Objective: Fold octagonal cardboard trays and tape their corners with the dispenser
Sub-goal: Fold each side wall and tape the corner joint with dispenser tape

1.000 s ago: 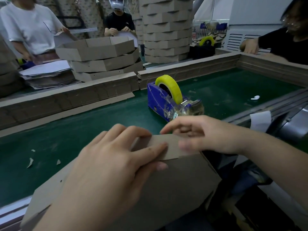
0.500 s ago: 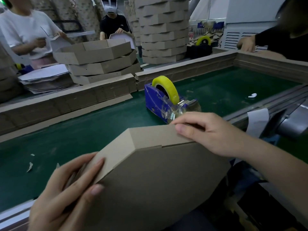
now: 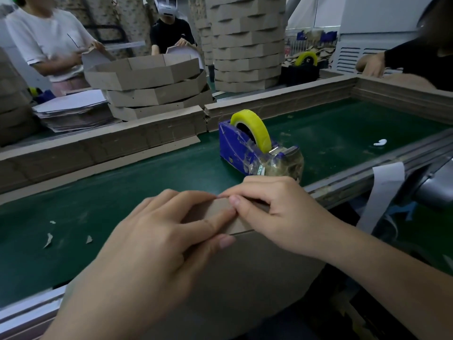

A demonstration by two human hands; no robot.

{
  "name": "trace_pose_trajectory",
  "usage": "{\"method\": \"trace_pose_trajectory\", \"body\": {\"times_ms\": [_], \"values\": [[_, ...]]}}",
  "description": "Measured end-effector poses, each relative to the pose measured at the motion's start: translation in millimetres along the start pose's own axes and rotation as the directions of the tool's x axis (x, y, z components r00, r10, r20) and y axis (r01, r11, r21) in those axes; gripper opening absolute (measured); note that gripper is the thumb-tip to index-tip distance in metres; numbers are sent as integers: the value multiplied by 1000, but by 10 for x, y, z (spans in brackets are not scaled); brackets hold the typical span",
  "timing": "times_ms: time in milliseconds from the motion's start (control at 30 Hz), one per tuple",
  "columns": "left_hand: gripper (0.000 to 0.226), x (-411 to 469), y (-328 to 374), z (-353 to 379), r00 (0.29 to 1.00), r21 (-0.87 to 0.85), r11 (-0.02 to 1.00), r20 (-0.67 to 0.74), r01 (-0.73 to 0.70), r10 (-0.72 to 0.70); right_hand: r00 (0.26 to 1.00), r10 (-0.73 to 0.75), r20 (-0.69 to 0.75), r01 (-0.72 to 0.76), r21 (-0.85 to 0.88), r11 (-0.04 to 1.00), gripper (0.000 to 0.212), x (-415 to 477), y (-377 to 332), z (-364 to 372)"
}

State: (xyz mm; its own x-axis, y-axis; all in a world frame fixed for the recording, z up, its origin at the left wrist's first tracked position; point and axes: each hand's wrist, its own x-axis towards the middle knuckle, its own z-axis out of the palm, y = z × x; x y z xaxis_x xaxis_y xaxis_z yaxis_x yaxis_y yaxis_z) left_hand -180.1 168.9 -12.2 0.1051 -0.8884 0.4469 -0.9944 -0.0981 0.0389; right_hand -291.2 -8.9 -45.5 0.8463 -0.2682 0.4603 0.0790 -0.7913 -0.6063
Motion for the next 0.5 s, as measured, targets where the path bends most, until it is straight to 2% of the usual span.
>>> {"method": "trace_pose_trajectory", "body": {"times_ms": [100,167,233,267,300,367,433,500], "values": [[38,1,-24,39,1000,7,1000,-4,14,-14,999,40,-3,-39,106,994,21,4,57,-114],[37,-34,-26,55,999,-32,998,8,46,-46,982,70,-176,-59,67,996,19,53,174,-276],[36,-54,-63,80,999,-44,999,-37,30,-32,901,201,-385,-186,78,980,15,204,372,-504],[36,-50,-66,95,998,-50,998,-52,31,-34,852,293,-434,-287,83,954,16,302,477,-616],[36,-47,-70,113,998,-57,998,-60,27,-30,812,397,-427,-407,73,911,18,396,577,-706],[37,-54,-70,119,997,-88,995,-54,42,-47,760,582,-288,-588,75,805,28,528,752,-775],[37,-63,-73,118,997,-89,995,-58,53,-58,720,686,-111,-679,96,728,35,574,827,-737],[36,-72,-74,109,995,-96,993,-66,63,-70,684,728,-44,-724,85,685,35,586,849,-692]]}}
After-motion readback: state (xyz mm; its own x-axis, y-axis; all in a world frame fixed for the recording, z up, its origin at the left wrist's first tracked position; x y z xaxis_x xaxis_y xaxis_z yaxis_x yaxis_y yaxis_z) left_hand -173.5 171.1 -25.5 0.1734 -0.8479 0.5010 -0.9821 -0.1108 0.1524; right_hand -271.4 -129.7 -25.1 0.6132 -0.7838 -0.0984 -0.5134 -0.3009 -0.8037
